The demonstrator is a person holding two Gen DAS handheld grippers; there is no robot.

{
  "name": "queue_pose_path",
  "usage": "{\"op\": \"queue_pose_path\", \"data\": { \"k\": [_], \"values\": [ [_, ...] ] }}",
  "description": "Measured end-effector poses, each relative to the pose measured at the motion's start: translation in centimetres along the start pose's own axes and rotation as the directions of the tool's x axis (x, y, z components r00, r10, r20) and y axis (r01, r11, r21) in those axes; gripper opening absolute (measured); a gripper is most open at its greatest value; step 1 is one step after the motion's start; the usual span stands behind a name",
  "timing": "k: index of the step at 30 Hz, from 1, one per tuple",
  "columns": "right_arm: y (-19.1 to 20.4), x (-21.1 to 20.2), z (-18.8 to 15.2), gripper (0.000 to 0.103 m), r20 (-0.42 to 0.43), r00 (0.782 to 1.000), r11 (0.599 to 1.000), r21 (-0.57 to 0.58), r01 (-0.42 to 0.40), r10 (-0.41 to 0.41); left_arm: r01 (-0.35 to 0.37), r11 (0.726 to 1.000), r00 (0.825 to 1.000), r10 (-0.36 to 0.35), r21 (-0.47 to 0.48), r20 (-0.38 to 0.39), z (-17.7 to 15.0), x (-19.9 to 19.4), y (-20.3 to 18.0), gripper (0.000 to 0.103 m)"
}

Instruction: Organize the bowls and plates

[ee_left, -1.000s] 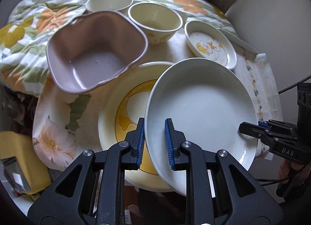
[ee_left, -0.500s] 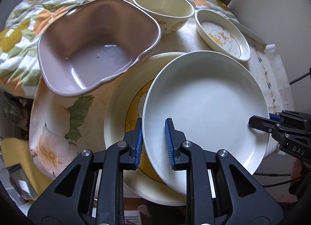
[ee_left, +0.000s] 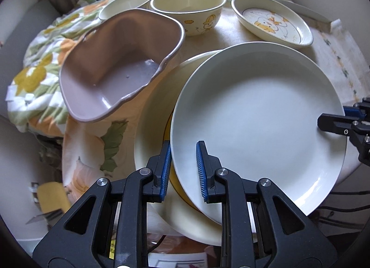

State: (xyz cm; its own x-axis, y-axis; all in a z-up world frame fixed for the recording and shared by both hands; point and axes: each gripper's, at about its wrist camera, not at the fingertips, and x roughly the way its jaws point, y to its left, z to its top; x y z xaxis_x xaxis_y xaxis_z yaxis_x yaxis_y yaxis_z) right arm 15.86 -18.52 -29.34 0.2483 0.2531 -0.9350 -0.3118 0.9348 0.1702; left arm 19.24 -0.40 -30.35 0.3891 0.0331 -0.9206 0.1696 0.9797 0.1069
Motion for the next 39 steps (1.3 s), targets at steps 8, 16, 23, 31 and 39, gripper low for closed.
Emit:
{"op": "queue_pose_path", "data": {
  "k": [8,16,23,31,39],
  "values": [
    [1.1,0.7,0.6,0.017,-0.001,0.999,0.996,-0.074,0.05,-0.05,-0.143,0.986,0.99,0.141,0.089,0.031,-0.9,-0.6,-1.5,0.018],
    [1.2,0.8,1.1,0.017,-0.004,0.998,0.994,-0.09,0.068,-0.069,-0.14,0.989,0.99,0.138,0.052,0.027,-0.6,-0.6,-0.4,0.018],
    [1.3,0.9,1.2,0.017,-0.005,0.997,0.992,-0.098,0.079,-0.08,-0.138,0.99,0.99,0.137,0.029,0.014,-0.8,-0.7,-0.3,0.018],
    [1.4,1.0,1.2,0.017,-0.004,0.997,0.993,-0.091,0.081,-0.082,-0.147,0.989,0.989,0.147,0.014,0.01,-0.8,-0.8,-0.3,0.018],
    [1.3,1.0,1.2,0.017,-0.002,0.997,0.994,-0.078,0.081,-0.082,-0.169,0.986,0.986,0.169,0.003,0.012,-0.8,-1.2,-0.3,0.018]
  ]
}}
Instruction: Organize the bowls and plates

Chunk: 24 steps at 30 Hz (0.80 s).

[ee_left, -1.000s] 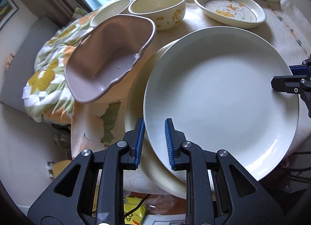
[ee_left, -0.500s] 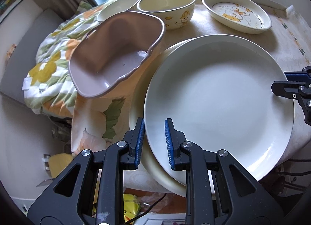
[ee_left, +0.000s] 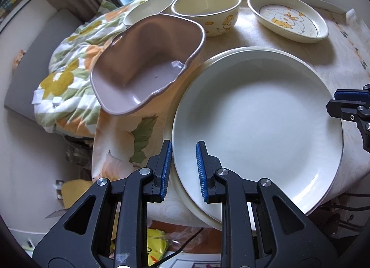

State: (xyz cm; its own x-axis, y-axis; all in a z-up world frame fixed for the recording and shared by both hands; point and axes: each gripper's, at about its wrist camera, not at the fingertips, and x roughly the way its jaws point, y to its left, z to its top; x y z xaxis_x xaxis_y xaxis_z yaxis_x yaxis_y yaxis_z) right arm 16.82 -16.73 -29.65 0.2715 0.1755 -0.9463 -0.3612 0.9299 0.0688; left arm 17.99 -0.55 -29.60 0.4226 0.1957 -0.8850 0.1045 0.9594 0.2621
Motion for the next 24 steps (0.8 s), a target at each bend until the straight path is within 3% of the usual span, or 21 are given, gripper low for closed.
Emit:
{"op": "queue_pose_path", "data": {
  "k": [7,14,16,18,19,24],
  "values": [
    [-0.1,-0.3,0.0,0.017,0.002,1.0,1.0,0.017,-0.007,0.007,0.026,1.0,1.0,-0.026,-0.015,0.003,0.3,-0.8,0.5,0.018],
    [-2.6,-5.5,0.9,0.017,0.131,0.991,0.992,0.119,-0.038,0.022,0.12,0.989,0.982,-0.105,-0.09,0.155,3.8,-6.2,3.5,0.018],
    [-4.0,-7.4,1.2,0.029,0.183,0.983,0.987,0.155,-0.042,0.013,0.164,0.98,0.969,-0.138,-0.115,0.206,5.7,-7.5,4.5,0.018],
    [-5.3,-8.6,1.4,0.084,0.218,0.976,0.981,0.187,-0.052,0.01,0.232,0.966,0.952,-0.202,-0.117,0.229,8.0,-8.1,5.0,0.018],
    [-6.1,-9.0,1.4,0.092,0.233,0.973,0.977,0.205,-0.054,0.005,0.28,0.954,0.942,-0.25,-0.109,0.225,9.2,-8.1,4.8,0.019],
    [-9.4,-10.0,1.2,0.092,0.256,0.966,0.965,0.257,-0.045,-0.023,0.437,0.892,0.892,-0.413,-0.117,0.182,12.4,-6.2,2.5,0.02]
  ]
}}
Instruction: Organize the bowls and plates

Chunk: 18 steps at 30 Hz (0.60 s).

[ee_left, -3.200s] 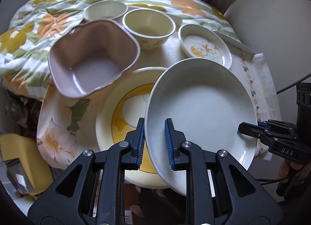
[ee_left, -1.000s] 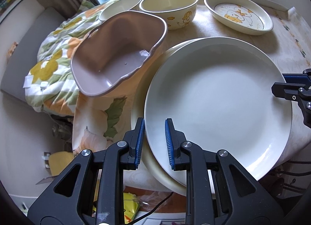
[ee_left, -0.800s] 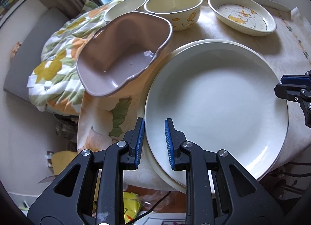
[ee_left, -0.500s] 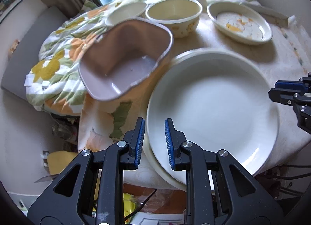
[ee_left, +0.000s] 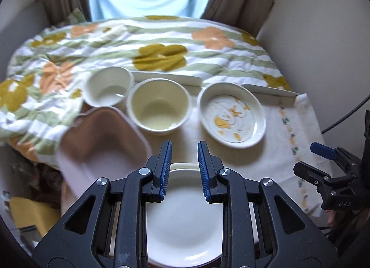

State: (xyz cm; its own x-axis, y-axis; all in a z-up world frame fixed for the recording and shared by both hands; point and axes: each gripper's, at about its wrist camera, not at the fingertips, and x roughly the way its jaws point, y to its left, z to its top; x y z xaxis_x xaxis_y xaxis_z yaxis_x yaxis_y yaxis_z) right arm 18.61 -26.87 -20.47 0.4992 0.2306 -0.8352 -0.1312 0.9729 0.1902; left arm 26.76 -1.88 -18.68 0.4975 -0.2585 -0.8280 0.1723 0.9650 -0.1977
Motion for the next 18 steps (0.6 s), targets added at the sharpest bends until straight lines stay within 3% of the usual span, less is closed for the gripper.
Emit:
{"op": "queue_pose_path", "data": {
  "k": [4,11,12,13,14,18],
  "values": [
    [-3.2,0.0,1.8,0.092,0.025,0.999,0.998,0.028,-0.048,0.047,0.084,0.994,0.995,-0.088,-0.063,-0.05,0.8,3.1,-2.0,0.02],
    [-7.8,4.2,5.8,0.093,-0.032,0.992,0.993,0.0,-0.119,0.118,0.062,0.975,0.988,-0.089,-0.211,-0.124,0.8,8.9,-4.2,0.026],
    [-8.2,4.9,6.3,0.093,-0.047,0.991,0.992,-0.013,-0.125,0.124,0.053,0.973,0.987,-0.085,-0.226,-0.135,0.8,9.7,-4.3,0.044],
    [-8.7,5.8,6.8,0.093,-0.063,0.989,0.99,-0.029,-0.137,0.135,0.039,0.97,0.987,-0.075,-0.238,-0.145,0.9,10.5,-4.6,0.079],
    [-9.1,6.6,7.2,0.093,-0.073,0.986,0.988,-0.043,-0.15,0.147,0.027,0.968,0.987,-0.065,-0.249,-0.146,1.0,11.0,-4.6,0.101],
    [-10.2,9.7,8.4,0.093,-0.15,0.977,0.975,-0.139,-0.174,0.153,-0.02,0.943,0.987,-0.034,-0.334,-0.156,1.1,12.9,-4.3,0.102]
  ]
}}
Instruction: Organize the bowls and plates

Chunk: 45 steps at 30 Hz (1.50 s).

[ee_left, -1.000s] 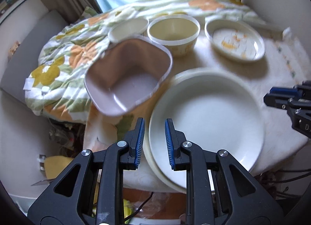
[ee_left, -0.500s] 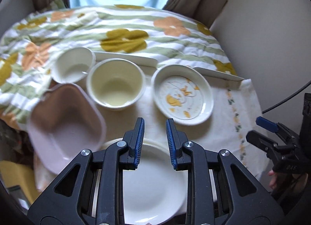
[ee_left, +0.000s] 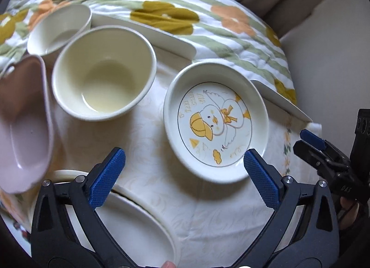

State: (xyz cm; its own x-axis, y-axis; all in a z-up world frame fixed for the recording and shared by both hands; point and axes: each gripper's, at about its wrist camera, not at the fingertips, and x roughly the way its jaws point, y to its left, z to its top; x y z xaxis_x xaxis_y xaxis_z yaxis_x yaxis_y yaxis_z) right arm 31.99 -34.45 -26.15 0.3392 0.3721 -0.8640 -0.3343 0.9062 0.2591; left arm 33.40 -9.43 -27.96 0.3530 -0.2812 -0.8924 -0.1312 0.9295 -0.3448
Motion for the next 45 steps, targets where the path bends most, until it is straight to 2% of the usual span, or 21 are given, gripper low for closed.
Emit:
{"op": "queue_pose_path", "data": {
  "k": [2,6,9,10,11,12,13,14,16,17,18,19,20,24,28,33,38,45],
  "values": [
    [-0.5,1.5,0.7,0.093,-0.071,0.997,0.999,-0.048,0.0,-0.003,-0.03,0.999,1.0,0.03,-0.033,0.006,0.1,1.0,-0.1,0.102],
    [-1.1,3.4,1.5,0.093,-0.082,0.997,0.993,-0.121,0.0,-0.009,-0.046,0.995,0.998,0.049,-0.091,0.026,0.3,2.1,0.0,0.102],
    [-1.1,4.8,2.2,0.093,-0.112,0.993,0.983,-0.17,-0.063,0.044,-0.045,0.993,0.997,0.051,-0.113,0.052,0.3,2.9,-0.1,0.101],
    [-1.1,5.3,2.3,0.092,-0.12,0.991,0.981,-0.179,-0.078,0.057,-0.044,0.992,0.997,0.051,-0.12,0.052,0.3,3.2,-0.1,0.098],
    [-1.2,5.8,2.5,0.089,-0.129,0.989,0.978,-0.187,-0.091,0.067,-0.049,0.991,0.997,0.056,-0.126,0.053,0.3,3.4,-0.1,0.089],
    [-1.3,6.3,2.7,0.079,-0.137,0.988,0.976,-0.193,-0.103,0.077,-0.051,0.99,0.997,0.058,-0.128,0.052,0.3,3.7,-0.1,0.083],
    [-1.4,6.8,2.9,0.069,-0.146,0.985,0.974,-0.197,-0.116,0.088,-0.054,0.99,0.997,0.061,-0.128,0.045,0.3,4.1,-0.1,0.072],
    [-1.5,7.3,3.1,0.064,-0.156,0.982,0.972,-0.197,-0.132,0.102,-0.057,0.99,0.997,0.062,-0.13,0.035,0.3,4.5,-0.2,0.067],
    [-1.7,7.9,3.3,0.049,-0.165,0.979,0.969,-0.196,-0.15,0.119,-0.059,0.989,0.998,0.063,-0.139,0.026,0.1,5.1,-0.1,0.046],
    [-1.7,8.1,3.3,0.045,-0.166,0.978,0.967,-0.201,-0.159,0.127,-0.067,0.988,0.997,0.072,-0.139,0.029,0.0,5.3,-0.1,0.043],
    [-1.7,8.2,3.3,0.035,-0.168,0.977,0.965,-0.205,-0.166,0.133,-0.071,0.988,0.996,0.078,-0.135,0.04,0.0,5.2,-0.2,0.039],
    [-1.6,8.4,3.3,0.027,-0.171,0.976,0.963,-0.206,-0.172,0.137,-0.066,0.989,0.996,0.073,-0.133,0.047,-0.1,5.2,-0.2,0.028],
    [-1.6,8.6,3.3,0.025,-0.173,0.975,0.963,-0.206,-0.176,0.141,-0.075,0.988,0.995,0.082,-0.137,0.048,-0.2,5.3,-0.1,0.023],
    [-1.8,8.6,3.3,0.016,-0.155,0.978,0.964,-0.202,-0.172,0.142,-0.076,0.987,0.995,0.085,-0.143,0.054,-0.3,5.2,0.2,0.019],
    [-2.1,8.4,3.4,0.016,-0.157,0.973,0.963,-0.183,-0.2,0.172,-0.11,0.985,0.992,0.117,-0.13,0.055,-0.2,5.3,-0.1,0.019],
    [-1.6,7.4,2.7,0.016,-0.134,0.977,0.96,-0.203,-0.192,0.167,-0.137,0.987,0.985,0.145,-0.079,0.096,-0.5,4.0,-0.9,0.019],
    [-1.2,4.8,2.2,0.016,-0.077,0.983,0.969,-0.172,-0.175,0.164,-0.122,0.992,0.984,0.124,-0.022,0.129,-0.7,1.7,-1.7,0.019],
    [1.7,-1.1,0.7,0.016,0.018,0.992,0.985,-0.122,-0.12,0.123,-0.065,0.994,0.981,0.049,0.084,0.186,-1.1,-4.2,-2.3,0.019]
  ]
}}
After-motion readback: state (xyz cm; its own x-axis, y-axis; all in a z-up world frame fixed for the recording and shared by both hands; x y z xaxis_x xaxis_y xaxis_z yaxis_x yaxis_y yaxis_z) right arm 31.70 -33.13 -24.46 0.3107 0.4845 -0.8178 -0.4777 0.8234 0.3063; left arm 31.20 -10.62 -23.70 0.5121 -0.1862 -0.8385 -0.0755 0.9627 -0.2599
